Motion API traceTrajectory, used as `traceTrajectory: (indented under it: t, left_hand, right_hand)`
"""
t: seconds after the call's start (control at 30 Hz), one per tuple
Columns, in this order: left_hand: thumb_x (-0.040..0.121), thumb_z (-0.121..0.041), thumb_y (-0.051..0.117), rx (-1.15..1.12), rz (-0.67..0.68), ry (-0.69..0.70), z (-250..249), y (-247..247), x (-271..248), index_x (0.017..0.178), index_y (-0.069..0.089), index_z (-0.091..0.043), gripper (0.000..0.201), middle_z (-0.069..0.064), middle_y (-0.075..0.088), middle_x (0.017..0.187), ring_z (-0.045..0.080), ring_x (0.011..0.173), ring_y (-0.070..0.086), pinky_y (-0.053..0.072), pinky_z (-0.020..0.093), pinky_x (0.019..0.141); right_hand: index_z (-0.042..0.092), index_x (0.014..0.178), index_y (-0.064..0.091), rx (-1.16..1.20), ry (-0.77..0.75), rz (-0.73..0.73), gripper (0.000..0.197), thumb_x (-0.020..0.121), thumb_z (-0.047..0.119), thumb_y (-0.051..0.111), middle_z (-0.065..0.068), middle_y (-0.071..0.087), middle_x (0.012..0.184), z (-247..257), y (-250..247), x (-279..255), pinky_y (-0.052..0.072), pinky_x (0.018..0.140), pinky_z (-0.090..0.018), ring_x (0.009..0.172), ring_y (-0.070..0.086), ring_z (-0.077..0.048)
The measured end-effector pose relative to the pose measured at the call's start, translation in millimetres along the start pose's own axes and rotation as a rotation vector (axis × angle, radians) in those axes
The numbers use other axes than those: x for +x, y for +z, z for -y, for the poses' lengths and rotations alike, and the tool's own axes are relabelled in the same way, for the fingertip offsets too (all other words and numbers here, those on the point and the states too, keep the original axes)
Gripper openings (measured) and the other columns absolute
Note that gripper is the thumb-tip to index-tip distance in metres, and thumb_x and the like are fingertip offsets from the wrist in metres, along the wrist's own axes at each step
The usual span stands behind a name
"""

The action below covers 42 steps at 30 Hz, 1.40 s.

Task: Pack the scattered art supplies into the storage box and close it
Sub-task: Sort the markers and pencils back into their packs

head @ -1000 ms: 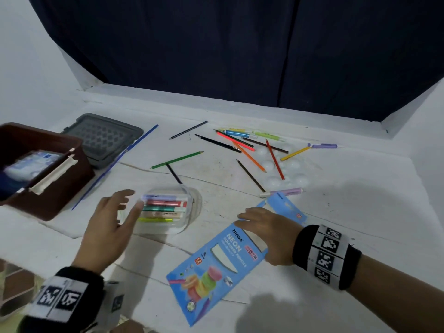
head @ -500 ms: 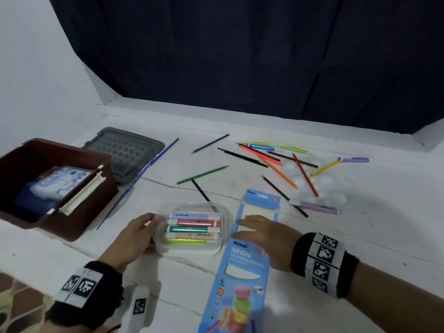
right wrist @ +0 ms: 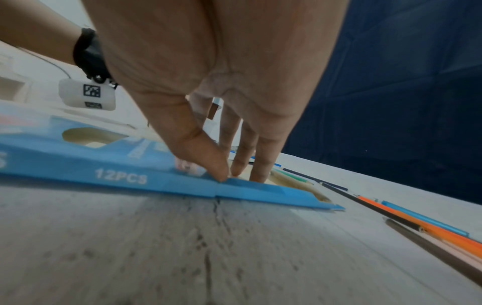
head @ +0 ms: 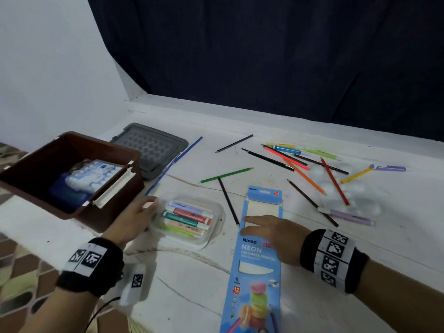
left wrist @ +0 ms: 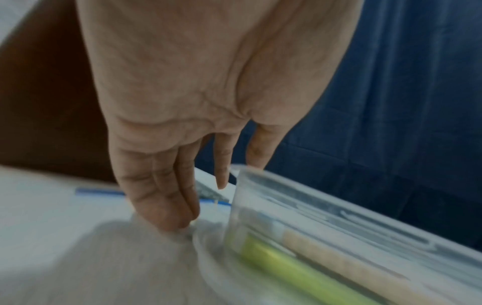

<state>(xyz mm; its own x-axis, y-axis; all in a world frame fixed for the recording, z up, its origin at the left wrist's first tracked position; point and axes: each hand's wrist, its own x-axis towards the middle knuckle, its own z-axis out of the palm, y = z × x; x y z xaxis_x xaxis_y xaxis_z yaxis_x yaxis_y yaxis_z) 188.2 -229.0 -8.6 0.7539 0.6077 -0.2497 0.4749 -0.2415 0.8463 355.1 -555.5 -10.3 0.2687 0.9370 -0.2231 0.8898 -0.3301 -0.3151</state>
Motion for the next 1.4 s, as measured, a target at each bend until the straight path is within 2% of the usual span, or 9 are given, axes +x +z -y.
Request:
traceTrajectory:
  t: [0.1, 0.23, 0.37, 0.47, 0.73, 1.03, 1.17, 1.27, 1.4]
  left_hand:
    - [0.098, -0.038, 0.059, 0.326, -0.086, 0.217, -12.1, -7.1, -10.3, 0.127, 0.059, -0.025, 0.032, 0.005, 0.067, 0.103, 0.023, 0.1, 0.064, 0.049, 0.037, 0.085]
    - [0.097, -0.03, 0.058, 0.452, -0.255, 0.725, -66.0, 20.7, -46.1, 0.119, 0.065, -0.021, 0.025, -0.001, 0.061, 0.104, 0.014, 0.099, 0.057, 0.044, 0.03, 0.087]
    - [0.091, -0.029, 0.047, 0.722, -0.009, 0.935, -99.1, 82.5, -60.7, 0.107, 0.067, -0.025, 0.027, -0.004, 0.062, 0.099, 0.018, 0.089, 0.059, 0.049, 0.034, 0.074]
    - [0.088, -0.026, 0.041, 1.127, 0.128, 0.878, -109.9, 123.8, -57.6, 0.1, 0.066, -0.024, 0.028, -0.001, 0.063, 0.098, 0.027, 0.09, 0.06, 0.037, 0.035, 0.07]
    - [0.097, -0.024, 0.047, 1.694, 0.271, 0.592, -123.9, 159.3, -46.1, 0.129, 0.05, -0.012, 0.034, 0.009, 0.058, 0.124, 0.029, 0.113, 0.054, 0.037, 0.043, 0.097]
    - [0.097, -0.008, 0.043, 1.585, 0.341, 0.656, -111.9, 169.1, -61.8, 0.121, 0.056, -0.011, 0.027, 0.011, 0.058, 0.123, 0.03, 0.113, 0.055, 0.036, 0.044, 0.097]
    - [0.093, 0.0, 0.046, 1.514, 0.348, 0.706, -118.3, 176.6, -65.4, 0.109, 0.06, -0.012, 0.025, 0.011, 0.064, 0.116, 0.031, 0.106, 0.061, 0.038, 0.04, 0.093]
    - [0.093, -0.004, 0.046, 1.421, 0.34, 0.723, -121.9, 181.3, -62.9, 0.103, 0.063, -0.016, 0.023, 0.008, 0.068, 0.109, 0.029, 0.099, 0.064, 0.036, 0.036, 0.088]
    - [0.096, -0.011, 0.045, 1.355, 0.307, 0.792, -128.0, 185.3, -64.7, 0.11, 0.061, -0.018, 0.022, 0.005, 0.065, 0.113, 0.029, 0.103, 0.062, 0.036, 0.034, 0.087]
  right_hand:
    - [0.032, 0.144, 0.041, 0.052, 0.083, -0.062, 0.06, 0.092, 0.005, 0.053, 0.011, 0.03, 0.154, 0.9, -6.7, -5.3, 0.035, 0.112, -0.031, 0.139, 0.032, -0.012]
    - [0.029, 0.129, 0.055, 0.058, 0.264, -0.349, 0.044, 0.089, 0.012, 0.049, 0.01, 0.055, 0.126, -11.5, -22.3, -22.6, 0.046, 0.095, -0.026, 0.113, 0.052, -0.008]
    - [0.025, 0.129, 0.053, 0.023, 0.487, -0.335, 0.036, 0.093, 0.02, 0.048, 0.005, 0.054, 0.125, -42.5, -32.8, -41.9, 0.043, 0.091, -0.025, 0.108, 0.051, -0.01]
    - [0.018, 0.141, 0.041, -0.118, 0.552, -0.152, 0.046, 0.095, 0.02, 0.044, -0.003, 0.043, 0.141, -62.2, -32.3, -50.7, 0.034, 0.103, -0.03, 0.125, 0.041, -0.021]
    - [0.017, 0.127, 0.048, -0.253, 0.611, -0.032, 0.033, 0.095, 0.019, 0.042, -0.004, 0.046, 0.131, -77.8, -26.5, -47.4, 0.045, 0.095, -0.038, 0.123, 0.038, -0.025]
    - [0.018, 0.12, 0.06, -0.31, 0.575, -0.084, 0.03, 0.098, 0.02, 0.04, -0.003, 0.049, 0.123, -82.0, -20.1, -30.9, 0.047, 0.091, -0.036, 0.119, 0.042, -0.024]
    - [0.015, 0.11, 0.071, -0.133, 0.5, -0.229, 0.031, 0.097, 0.018, 0.043, -0.005, 0.06, 0.109, -86.4, -17.8, -25.9, 0.047, 0.082, -0.033, 0.106, 0.054, -0.023]
    - [0.007, 0.084, 0.075, -0.008, 0.505, -0.303, 0.025, 0.089, 0.013, 0.051, -0.009, 0.067, 0.085, -90.0, -19.5, -24.3, 0.051, 0.069, -0.032, 0.085, 0.062, -0.026]
    - [0.009, 0.089, 0.078, 0.147, 0.496, -0.536, 0.016, 0.087, 0.009, 0.063, -0.004, 0.072, 0.092, -86.0, -26.2, -31.2, 0.051, 0.076, -0.026, 0.088, 0.065, -0.019]
